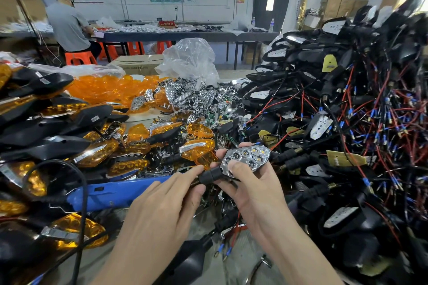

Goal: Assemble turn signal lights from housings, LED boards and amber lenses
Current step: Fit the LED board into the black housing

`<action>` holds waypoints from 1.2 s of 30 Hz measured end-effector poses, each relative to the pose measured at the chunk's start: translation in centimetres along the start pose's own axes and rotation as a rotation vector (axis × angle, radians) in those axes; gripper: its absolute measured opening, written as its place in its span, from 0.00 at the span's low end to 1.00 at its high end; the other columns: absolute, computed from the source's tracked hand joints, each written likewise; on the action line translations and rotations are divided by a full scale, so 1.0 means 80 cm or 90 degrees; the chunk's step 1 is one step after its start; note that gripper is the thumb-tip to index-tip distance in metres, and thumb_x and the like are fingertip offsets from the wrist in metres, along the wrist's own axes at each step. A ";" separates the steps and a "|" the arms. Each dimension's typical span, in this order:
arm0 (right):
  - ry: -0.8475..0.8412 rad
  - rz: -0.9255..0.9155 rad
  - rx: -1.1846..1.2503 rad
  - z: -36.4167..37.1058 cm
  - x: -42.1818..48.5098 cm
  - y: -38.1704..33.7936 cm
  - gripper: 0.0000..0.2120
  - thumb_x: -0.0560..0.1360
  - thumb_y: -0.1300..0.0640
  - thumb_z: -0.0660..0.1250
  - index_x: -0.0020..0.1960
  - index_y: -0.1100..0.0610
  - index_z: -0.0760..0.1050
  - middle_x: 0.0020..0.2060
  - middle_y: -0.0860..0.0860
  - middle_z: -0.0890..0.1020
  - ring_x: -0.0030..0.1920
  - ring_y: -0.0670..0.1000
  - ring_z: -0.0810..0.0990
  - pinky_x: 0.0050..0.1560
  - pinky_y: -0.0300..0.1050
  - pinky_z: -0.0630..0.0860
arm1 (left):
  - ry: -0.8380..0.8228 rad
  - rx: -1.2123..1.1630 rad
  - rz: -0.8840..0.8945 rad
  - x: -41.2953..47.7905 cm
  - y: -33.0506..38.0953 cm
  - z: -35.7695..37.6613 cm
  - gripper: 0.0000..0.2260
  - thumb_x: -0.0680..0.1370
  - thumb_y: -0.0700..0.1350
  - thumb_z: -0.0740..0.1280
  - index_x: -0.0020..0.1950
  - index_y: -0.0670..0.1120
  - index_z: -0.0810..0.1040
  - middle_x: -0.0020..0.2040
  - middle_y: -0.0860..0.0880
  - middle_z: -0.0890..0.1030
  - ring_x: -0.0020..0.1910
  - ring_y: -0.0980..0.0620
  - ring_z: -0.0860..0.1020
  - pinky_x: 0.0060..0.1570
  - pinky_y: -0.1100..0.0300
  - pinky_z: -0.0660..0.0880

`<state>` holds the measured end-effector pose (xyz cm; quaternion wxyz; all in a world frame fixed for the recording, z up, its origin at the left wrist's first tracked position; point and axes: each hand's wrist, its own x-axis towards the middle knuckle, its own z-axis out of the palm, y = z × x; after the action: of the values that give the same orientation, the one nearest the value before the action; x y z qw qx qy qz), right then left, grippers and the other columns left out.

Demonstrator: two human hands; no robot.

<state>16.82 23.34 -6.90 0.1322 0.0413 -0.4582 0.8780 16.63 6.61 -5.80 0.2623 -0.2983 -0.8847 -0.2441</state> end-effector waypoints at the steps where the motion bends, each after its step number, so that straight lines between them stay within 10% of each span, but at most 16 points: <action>1: -0.003 -0.001 -0.006 0.000 0.000 0.000 0.13 0.73 0.62 0.68 0.43 0.43 0.83 0.49 0.55 0.87 0.48 0.54 0.86 0.50 0.49 0.82 | -0.003 0.005 -0.003 0.000 0.000 0.000 0.20 0.81 0.55 0.56 0.65 0.50 0.79 0.48 0.57 0.84 0.44 0.51 0.83 0.39 0.58 0.79; 15: 0.043 -0.041 -0.054 -0.005 0.003 -0.004 0.12 0.71 0.61 0.70 0.43 0.42 0.80 0.50 0.56 0.87 0.47 0.55 0.86 0.48 0.47 0.82 | -0.047 0.069 0.008 0.001 -0.013 -0.008 0.14 0.81 0.53 0.56 0.51 0.54 0.81 0.37 0.64 0.72 0.42 0.72 0.67 0.36 0.69 0.60; 36: 0.011 -0.013 -0.035 -0.001 -0.001 -0.001 0.13 0.73 0.61 0.70 0.46 0.42 0.80 0.50 0.55 0.87 0.49 0.56 0.87 0.50 0.48 0.82 | -0.051 -0.055 -0.112 0.004 -0.021 -0.002 0.07 0.77 0.47 0.68 0.51 0.54 0.85 0.39 0.64 0.76 0.39 0.57 0.74 0.37 0.66 0.67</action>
<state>16.90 23.41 -6.90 0.1462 0.0349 -0.4803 0.8641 15.36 5.47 -5.89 0.1913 -0.2400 -0.9057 -0.2923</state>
